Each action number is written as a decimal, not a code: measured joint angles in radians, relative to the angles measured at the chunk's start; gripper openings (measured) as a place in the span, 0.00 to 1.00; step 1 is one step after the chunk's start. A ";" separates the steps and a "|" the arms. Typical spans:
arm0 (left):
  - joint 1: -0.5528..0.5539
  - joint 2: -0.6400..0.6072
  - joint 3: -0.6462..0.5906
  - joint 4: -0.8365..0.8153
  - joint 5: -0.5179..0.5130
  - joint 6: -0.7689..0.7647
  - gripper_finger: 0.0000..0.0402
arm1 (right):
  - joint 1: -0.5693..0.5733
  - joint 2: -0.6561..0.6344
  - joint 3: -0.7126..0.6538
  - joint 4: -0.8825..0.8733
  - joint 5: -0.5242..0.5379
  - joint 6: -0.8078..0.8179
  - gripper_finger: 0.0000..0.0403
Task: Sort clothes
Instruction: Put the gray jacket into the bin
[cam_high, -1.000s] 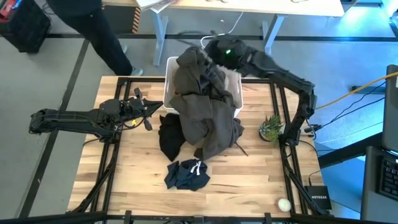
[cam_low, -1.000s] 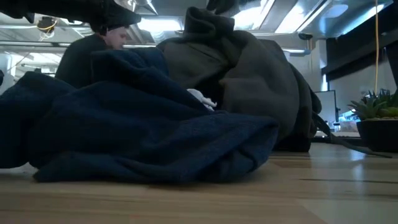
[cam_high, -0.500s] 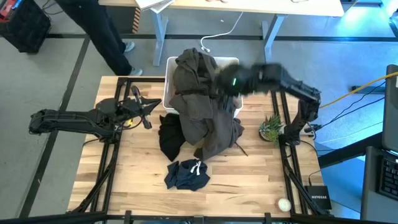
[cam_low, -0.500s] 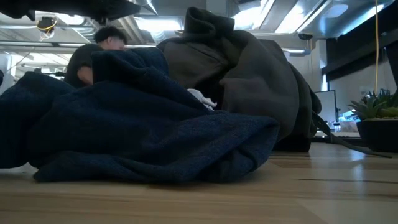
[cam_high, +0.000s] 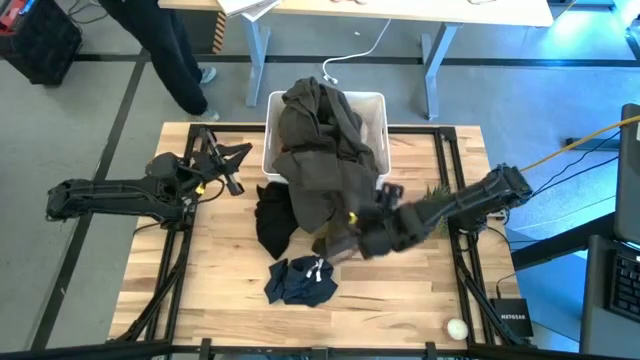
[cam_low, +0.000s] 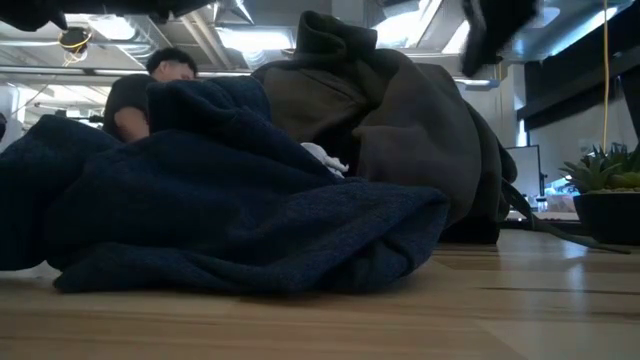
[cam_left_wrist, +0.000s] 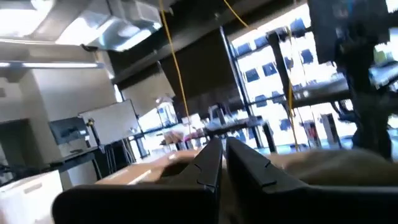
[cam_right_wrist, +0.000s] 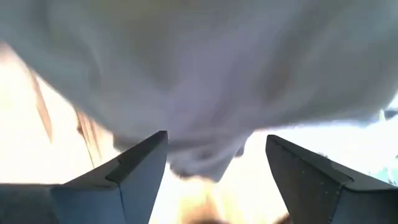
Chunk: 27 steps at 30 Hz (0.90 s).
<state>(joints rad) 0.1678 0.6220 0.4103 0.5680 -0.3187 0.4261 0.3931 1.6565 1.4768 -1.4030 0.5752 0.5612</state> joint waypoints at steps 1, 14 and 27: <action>0.005 0.000 0.000 0.019 0.000 0.000 0.04 | 0.012 -0.006 -0.057 0.008 0.015 0.040 0.71; 0.045 0.001 0.000 0.049 0.000 -0.005 0.04 | -0.056 -0.015 -0.431 0.981 0.043 -0.419 0.71; 0.045 0.001 0.000 0.051 0.000 -0.034 0.04 | -0.142 0.022 -0.431 1.456 0.017 -1.127 0.71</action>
<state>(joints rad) 0.2123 0.6228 0.4107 0.6185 -0.3183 0.3923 0.2507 1.6788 1.0454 0.0526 0.5920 -0.5661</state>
